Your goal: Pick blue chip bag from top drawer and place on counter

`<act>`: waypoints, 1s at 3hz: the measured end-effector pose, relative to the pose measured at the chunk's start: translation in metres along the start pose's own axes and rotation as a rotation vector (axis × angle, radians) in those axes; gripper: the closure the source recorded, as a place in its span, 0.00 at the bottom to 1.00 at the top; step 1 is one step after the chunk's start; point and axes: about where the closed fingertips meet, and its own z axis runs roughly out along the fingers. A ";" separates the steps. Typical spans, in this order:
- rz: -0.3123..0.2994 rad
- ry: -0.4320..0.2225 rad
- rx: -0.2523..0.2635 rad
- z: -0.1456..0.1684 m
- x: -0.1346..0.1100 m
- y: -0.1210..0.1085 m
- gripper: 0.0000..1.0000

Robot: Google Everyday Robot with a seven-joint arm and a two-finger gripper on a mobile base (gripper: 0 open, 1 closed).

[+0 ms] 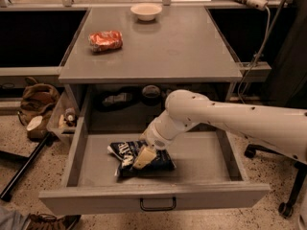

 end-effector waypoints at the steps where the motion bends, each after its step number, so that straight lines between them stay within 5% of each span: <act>1: 0.004 0.011 0.008 -0.006 -0.003 0.000 0.65; 2: -0.022 0.020 0.049 -0.057 -0.044 -0.004 0.88; 3: -0.096 0.040 0.111 -0.136 -0.116 -0.004 1.00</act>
Offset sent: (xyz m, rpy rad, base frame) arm 0.0206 0.0056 0.2003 -0.0723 -0.1599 0.0053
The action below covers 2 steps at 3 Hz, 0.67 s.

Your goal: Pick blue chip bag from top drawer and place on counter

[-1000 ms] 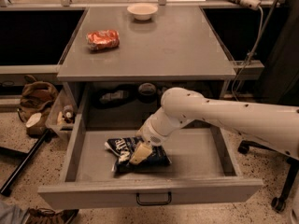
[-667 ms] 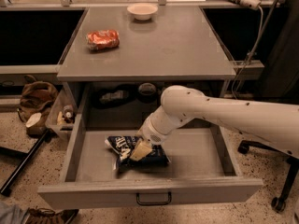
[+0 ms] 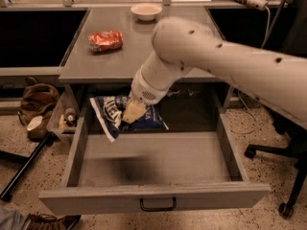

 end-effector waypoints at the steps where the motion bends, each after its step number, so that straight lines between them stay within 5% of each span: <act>1: -0.074 0.054 0.086 -0.058 -0.065 -0.020 1.00; 2: -0.127 0.118 0.203 -0.069 -0.110 -0.058 1.00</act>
Offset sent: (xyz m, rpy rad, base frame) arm 0.1201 0.0889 0.1691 -0.2384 -0.4260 -0.0514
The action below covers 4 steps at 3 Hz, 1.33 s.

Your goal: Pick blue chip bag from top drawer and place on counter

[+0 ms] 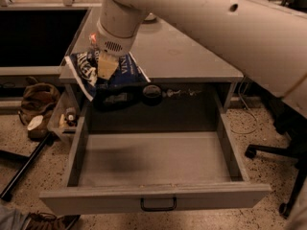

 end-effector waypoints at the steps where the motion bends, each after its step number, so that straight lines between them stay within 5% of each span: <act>1: -0.038 0.024 0.040 0.001 -0.008 -0.009 1.00; 2: -0.037 0.024 0.040 0.001 -0.007 -0.009 1.00; 3: 0.000 0.039 0.068 0.003 0.012 -0.044 1.00; 4: 0.130 0.115 0.092 0.023 0.067 -0.104 1.00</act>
Offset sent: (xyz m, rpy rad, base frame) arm 0.0092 0.0080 0.0057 -0.0339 -0.0516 0.0120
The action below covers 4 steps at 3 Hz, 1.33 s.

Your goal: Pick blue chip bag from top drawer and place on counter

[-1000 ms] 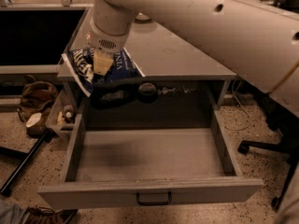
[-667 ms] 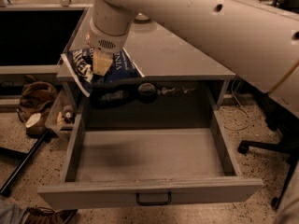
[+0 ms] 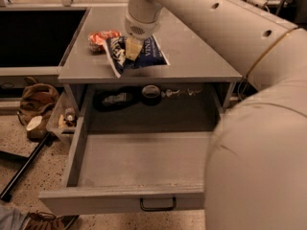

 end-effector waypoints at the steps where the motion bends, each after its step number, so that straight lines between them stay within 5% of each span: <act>1: 0.137 0.060 -0.013 0.036 0.039 -0.040 1.00; 2: 0.166 0.065 -0.028 0.046 0.049 -0.046 1.00; 4: 0.166 0.065 -0.028 0.046 0.049 -0.046 0.59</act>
Offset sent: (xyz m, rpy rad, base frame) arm 0.0772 -0.0600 -0.1211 0.1240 0.2704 -0.2198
